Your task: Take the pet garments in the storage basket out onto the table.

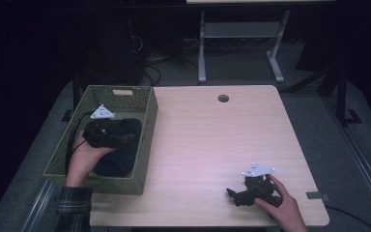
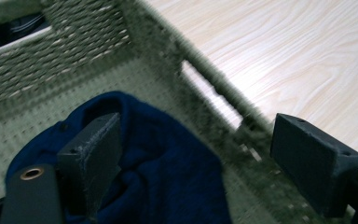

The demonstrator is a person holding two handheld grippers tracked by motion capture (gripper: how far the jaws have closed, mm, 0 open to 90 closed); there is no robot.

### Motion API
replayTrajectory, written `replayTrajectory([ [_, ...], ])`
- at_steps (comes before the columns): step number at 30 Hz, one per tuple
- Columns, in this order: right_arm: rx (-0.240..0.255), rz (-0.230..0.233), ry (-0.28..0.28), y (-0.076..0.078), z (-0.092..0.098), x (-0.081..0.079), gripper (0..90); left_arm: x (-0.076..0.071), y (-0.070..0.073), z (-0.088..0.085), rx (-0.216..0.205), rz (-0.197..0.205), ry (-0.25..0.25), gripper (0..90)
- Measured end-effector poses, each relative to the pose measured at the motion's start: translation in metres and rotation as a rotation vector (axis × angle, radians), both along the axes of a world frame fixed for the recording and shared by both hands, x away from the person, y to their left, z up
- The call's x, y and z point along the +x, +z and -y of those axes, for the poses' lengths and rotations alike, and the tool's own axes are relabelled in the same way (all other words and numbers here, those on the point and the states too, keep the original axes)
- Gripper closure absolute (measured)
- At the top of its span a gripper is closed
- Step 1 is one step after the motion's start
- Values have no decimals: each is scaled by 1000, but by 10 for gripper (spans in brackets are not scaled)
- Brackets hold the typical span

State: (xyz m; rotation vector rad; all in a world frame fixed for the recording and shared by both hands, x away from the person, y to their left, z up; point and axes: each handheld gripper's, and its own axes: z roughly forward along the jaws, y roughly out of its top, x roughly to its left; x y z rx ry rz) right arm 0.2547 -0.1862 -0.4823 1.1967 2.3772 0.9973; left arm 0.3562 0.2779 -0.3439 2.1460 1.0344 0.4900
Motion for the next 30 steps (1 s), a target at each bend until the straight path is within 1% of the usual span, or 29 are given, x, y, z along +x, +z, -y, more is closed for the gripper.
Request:
replayTrajectory([
  [2, 0, -1, 0, 0, 0, 0, 0, 0, -1, -2, 2, -2, 9, 163],
  [5, 0, 0, 0, 0, 0, 0, 0, 2, -5, -10, 15, -16, 28, 163],
  [10, 0, 0, 0, 0, 0, 0, 0, 6, -10, -18, 24, -27, 41, 163],
  [13, 0, 0, 0, 0, 0, 0, 0, 10, -18, -24, 31, -44, 54, 163],
  [15, 0, 0, 0, 0, 0, 0, 0, 11, -20, -25, 34, -44, 59, 163],
  [16, 0, -1, 0, 0, 0, 0, 0, 13, -23, -28, 33, -47, 67, 162],
  [20, 0, -1, 0, 0, 0, 0, 0, 16, -28, -29, 47, -51, 69, 158],
  [21, 0, 0, 0, 0, 0, 0, 0, 19, -31, -29, 59, -56, 67, 158],
  [22, 0, 0, 0, 0, 0, 0, 0, 19, -31, -29, 59, -56, 67, 158],
  [23, 0, 0, 0, 0, 0, 0, 0, 21, -33, -29, 72, -65, 64, 158],
  [25, 0, 0, 0, 0, 0, 0, 0, 23, -37, -29, 79, -68, 67, 157],
  [27, 0, -1, 0, 0, 0, 0, 0, 25, -41, -30, 86, -82, 70, 158],
  [28, 0, -1, 0, 0, 0, 0, 0, 25, -41, -30, 86, -82, 70, 158],
  [29, 0, 0, 0, 0, 0, 0, 0, 28, -47, -31, 101, -99, 73, 157],
  [30, 0, 0, 0, 0, 0, 0, 0, 29, -49, -32, 103, -107, 77, 157],
])
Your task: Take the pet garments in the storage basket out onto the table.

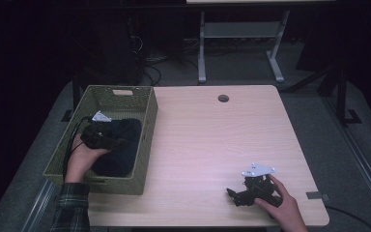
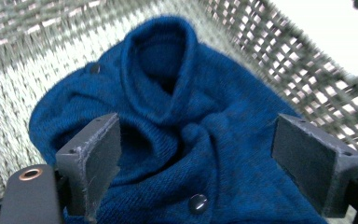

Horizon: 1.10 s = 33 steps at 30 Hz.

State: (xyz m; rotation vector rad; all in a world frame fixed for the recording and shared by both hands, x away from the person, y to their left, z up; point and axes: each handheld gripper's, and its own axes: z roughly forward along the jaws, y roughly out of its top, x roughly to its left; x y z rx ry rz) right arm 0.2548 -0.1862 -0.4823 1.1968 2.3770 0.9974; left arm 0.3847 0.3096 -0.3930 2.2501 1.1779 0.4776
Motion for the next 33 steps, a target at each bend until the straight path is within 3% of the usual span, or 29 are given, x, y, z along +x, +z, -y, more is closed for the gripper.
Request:
replayTrajectory([
  [4, 0, 0, 0, 0, 0, 0, 0, 2, -6, 0, 1, -18, 0, 158],
  [6, 0, 0, 0, 0, 0, 0, 0, 5, -12, -1, 9, -47, 5, 157],
  [13, 0, 0, 0, 0, 0, 0, 0, 9, -26, 2, 92, -127, 30, 149],
  [19, 0, 1, 1, 0, 0, 0, 0, 11, -32, 3, 94, -161, 36, 140],
  [23, 0, 0, 1, 0, 0, 0, 0, 12, -34, 5, 122, -195, 34, 157],
  [24, 0, 0, 1, 0, 0, 0, 0, 12, -35, 5, 123, -218, 45, 230],
  [26, 0, 0, 1, 0, 0, 0, 0, 12, -34, 5, 121, -227, 49, 254],
  [27, 0, 0, 0, 0, 0, 0, 0, 12, -34, 4, 115, -232, 52, 347],
  [33, 0, 0, 1, 0, 0, 0, 0, 9, -30, 4, 84, -238, 27, 609],
])
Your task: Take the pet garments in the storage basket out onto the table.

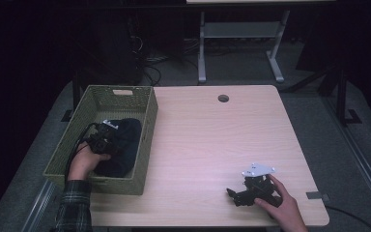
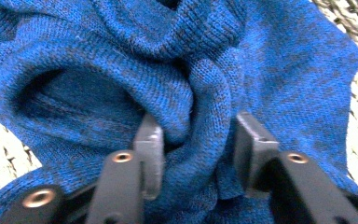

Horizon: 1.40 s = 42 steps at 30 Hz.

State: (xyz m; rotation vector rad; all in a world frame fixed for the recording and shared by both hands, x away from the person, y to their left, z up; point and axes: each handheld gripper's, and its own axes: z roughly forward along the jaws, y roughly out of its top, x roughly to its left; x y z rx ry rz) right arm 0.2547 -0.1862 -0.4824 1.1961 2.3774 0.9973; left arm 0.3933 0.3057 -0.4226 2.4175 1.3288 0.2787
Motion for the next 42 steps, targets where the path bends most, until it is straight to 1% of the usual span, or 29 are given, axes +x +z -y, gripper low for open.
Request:
replayTrajectory([
  [4, 0, 0, 0, 0, 0, 0, 0, 0, 2, -2, -12, -10, 7, 654],
  [5, 0, 0, 0, 0, 0, 0, 0, 0, 4, -4, -29, -11, 20, 660],
  [7, 0, 0, 0, 0, 0, 0, 0, 0, 7, -6, -45, -2, 31, 665],
  [8, 0, 0, 0, 0, 0, 0, 0, 0, 7, -6, -45, -2, 31, 666],
  [9, 0, 0, 0, 0, 0, 0, 0, -1, 8, -7, -57, 3, 38, 666],
  [11, 0, 0, 0, 0, 0, 0, 0, -2, 12, -11, -101, 25, 51, 668],
  [13, 0, 0, 0, 0, 0, 0, 0, -3, 14, -12, -118, 31, 50, 668],
  [14, 0, 0, 0, 0, 0, 0, 0, -3, 14, -12, -118, 31, 50, 668],
  [16, 0, 0, 0, 0, 0, 0, 0, -4, 16, -13, -134, 44, 48, 667],
  [17, 0, 0, 0, 0, 0, 0, 0, -4, 18, -14, -154, 60, 47, 668],
  [18, 0, 0, 0, 0, 0, 0, 0, -4, 18, -14, -154, 60, 47, 668],
  [21, 0, 0, 0, 0, 0, 0, 0, -5, 22, -17, -191, 89, 55, 669],
  [23, 0, 0, 0, 0, 0, 0, 0, -7, 27, -20, -217, 126, 63, 668],
  [25, 0, 0, 0, 0, 0, 0, 0, -8, 30, -21, -229, 151, 68, 668],
  [26, 0, 0, 0, 0, 0, 0, 0, -8, 30, -21, -229, 151, 68, 669],
  [28, 0, 0, 0, 0, 0, 0, 0, -9, 32, -23, -252, 177, 76, 668],
  [29, 0, 0, 0, 0, 0, 0, 0, -10, 36, -25, -276, 203, 86, 669],
  [30, 0, 0, 0, 0, 0, 0, 0, -11, 38, -26, -287, 216, 87, 669],
  [31, 1, 0, 0, 0, 0, 0, 0, -11, 38, -26, -287, 216, 87, 669],
  [32, 1, 0, 0, 0, 0, 0, 0, -13, 41, -27, -310, 235, 92, 669],
  [33, 1, 0, -1, 0, 0, 0, 0, -13, 41, -27, -310, 235, 92, 670],
  [34, 1, 0, -1, 0, 0, 0, 0, -14, 42, -28, -324, 243, 91, 669],
  [35, 1, 0, -1, 0, 0, 0, 0, -15, 45, -30, -349, 257, 89, 669],
  [36, 1, 0, -1, 0, 0, 0, 0, -15, 45, -30, -349, 257, 89, 669],
  [37, 1, 0, -1, 0, 0, 0, 0, -16, 46, -31, -364, 263, 87, 669],
  [38, 2, 0, -1, 0, 0, 0, 0, -18, 48, -32, -393, 275, 89, 669],
  [39, 2, 0, -1, 0, 0, 0, 0, -18, 50, -33, -404, 280, 90, 670],
  [40, 2, 0, -1, 0, 0, 0, 0, -19, 51, -33, -411, 285, 91, 670],
  [42, 2, 0, -1, 0, 0, 0, 0, -20, 53, -33, -410, 292, 90, 670],
])
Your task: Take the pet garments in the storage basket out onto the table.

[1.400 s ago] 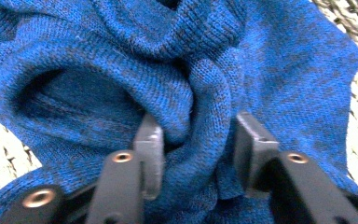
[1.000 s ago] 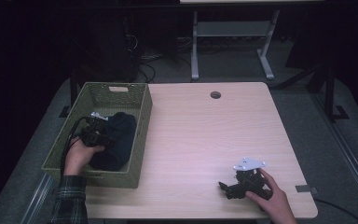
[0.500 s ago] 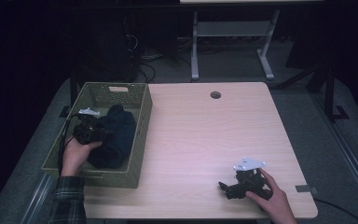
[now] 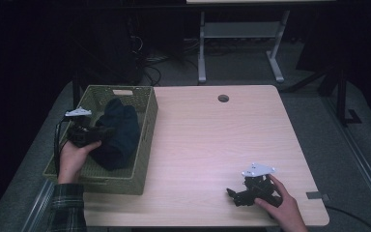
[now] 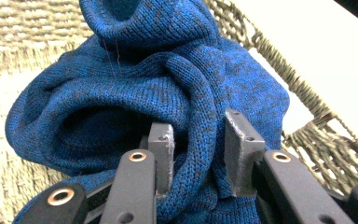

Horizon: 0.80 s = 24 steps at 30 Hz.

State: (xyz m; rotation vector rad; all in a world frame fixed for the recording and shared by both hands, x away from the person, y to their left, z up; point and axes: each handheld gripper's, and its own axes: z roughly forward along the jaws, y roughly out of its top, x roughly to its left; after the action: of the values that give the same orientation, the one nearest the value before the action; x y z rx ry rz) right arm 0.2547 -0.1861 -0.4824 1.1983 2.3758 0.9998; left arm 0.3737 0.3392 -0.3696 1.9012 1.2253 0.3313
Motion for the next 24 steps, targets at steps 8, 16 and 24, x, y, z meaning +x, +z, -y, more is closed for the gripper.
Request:
replayTrajectory([
  [8, 0, 0, 0, 0, 0, 0, 0, -7, 17, -2, -64, 57, -16, 671],
  [16, -2, 0, 1, 0, 0, 0, 0, -14, 33, 1, -96, 109, -35, 672],
  [24, 0, 1, 0, 0, 0, 0, 0, -24, 53, 13, -137, 174, -82, 673],
])
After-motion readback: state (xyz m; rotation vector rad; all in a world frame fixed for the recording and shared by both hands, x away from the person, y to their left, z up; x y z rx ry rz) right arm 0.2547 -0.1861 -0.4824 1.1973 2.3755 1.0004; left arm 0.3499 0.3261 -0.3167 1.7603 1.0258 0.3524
